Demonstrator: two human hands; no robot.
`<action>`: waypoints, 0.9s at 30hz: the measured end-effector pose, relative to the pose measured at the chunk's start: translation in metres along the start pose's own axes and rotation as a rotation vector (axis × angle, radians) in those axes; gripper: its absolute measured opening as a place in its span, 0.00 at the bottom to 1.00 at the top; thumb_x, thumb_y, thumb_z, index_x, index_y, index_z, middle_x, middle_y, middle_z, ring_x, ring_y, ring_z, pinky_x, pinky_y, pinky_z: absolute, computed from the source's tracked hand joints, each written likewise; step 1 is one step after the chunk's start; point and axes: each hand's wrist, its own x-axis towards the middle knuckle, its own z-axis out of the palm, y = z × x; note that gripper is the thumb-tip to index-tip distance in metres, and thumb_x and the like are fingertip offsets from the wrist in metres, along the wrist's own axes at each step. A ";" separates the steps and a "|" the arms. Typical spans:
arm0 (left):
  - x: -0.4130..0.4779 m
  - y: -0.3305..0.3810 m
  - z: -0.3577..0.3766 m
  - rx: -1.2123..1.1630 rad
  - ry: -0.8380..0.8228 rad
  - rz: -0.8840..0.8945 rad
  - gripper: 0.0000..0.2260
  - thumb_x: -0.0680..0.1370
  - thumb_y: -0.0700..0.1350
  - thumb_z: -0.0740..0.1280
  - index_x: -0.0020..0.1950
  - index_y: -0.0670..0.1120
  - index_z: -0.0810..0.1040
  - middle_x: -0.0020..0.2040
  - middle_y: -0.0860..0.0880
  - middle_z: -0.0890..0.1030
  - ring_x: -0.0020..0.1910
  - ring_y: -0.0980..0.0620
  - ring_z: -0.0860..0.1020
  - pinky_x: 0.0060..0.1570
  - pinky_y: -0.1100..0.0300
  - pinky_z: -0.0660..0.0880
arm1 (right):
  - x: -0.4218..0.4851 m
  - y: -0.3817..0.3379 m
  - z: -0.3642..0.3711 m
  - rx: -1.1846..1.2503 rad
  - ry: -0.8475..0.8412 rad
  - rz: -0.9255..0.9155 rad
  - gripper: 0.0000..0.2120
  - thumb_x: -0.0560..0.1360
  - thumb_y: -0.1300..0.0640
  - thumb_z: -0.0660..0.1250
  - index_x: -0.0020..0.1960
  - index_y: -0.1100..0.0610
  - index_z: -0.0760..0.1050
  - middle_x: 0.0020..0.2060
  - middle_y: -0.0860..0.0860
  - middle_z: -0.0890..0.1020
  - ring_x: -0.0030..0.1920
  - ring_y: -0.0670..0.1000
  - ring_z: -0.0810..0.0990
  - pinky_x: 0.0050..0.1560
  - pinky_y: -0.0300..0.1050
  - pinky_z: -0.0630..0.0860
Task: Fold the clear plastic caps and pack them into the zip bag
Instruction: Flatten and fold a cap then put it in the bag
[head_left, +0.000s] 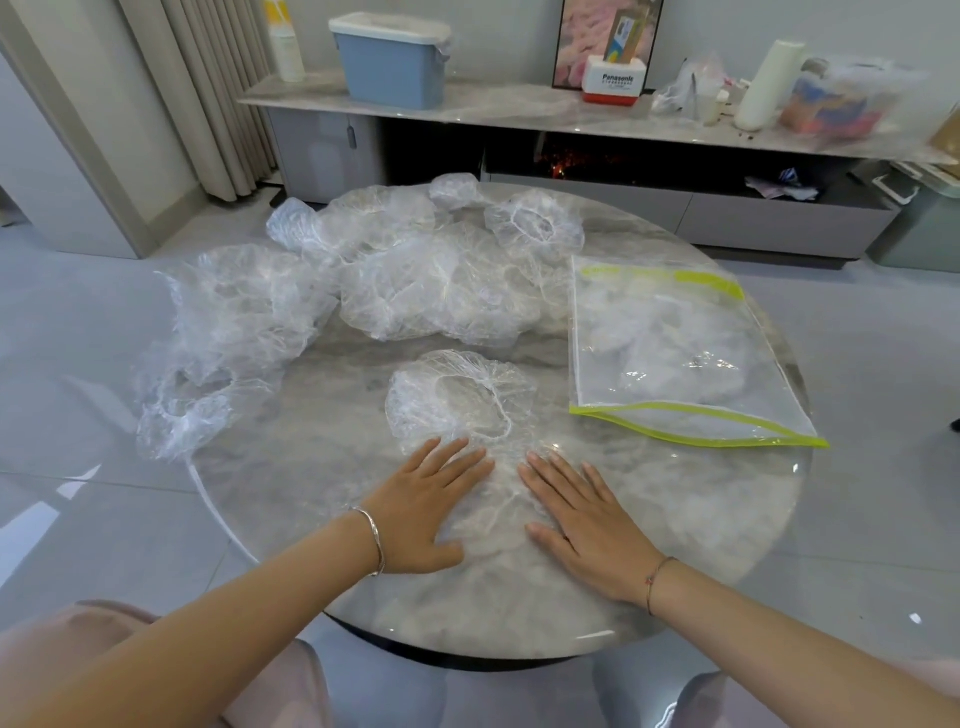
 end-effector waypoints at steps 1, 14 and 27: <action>0.001 -0.002 -0.001 0.060 0.018 0.023 0.37 0.67 0.61 0.61 0.73 0.44 0.63 0.69 0.46 0.71 0.70 0.43 0.67 0.71 0.50 0.58 | -0.001 -0.001 -0.002 0.022 0.009 0.004 0.36 0.72 0.33 0.32 0.76 0.46 0.36 0.75 0.40 0.38 0.72 0.39 0.29 0.72 0.44 0.29; 0.014 0.052 -0.006 0.064 0.204 0.158 0.27 0.65 0.72 0.59 0.48 0.52 0.79 0.38 0.57 0.77 0.36 0.56 0.74 0.36 0.64 0.68 | -0.023 -0.002 0.001 -0.021 0.481 -0.220 0.12 0.65 0.58 0.67 0.47 0.53 0.80 0.42 0.46 0.80 0.44 0.47 0.76 0.54 0.39 0.65; 0.032 0.040 -0.003 -0.383 0.216 -0.240 0.21 0.73 0.63 0.56 0.42 0.47 0.78 0.32 0.55 0.71 0.38 0.56 0.66 0.42 0.62 0.60 | -0.031 0.008 -0.017 0.903 0.297 0.345 0.08 0.75 0.52 0.68 0.44 0.56 0.81 0.36 0.48 0.85 0.41 0.46 0.83 0.49 0.45 0.78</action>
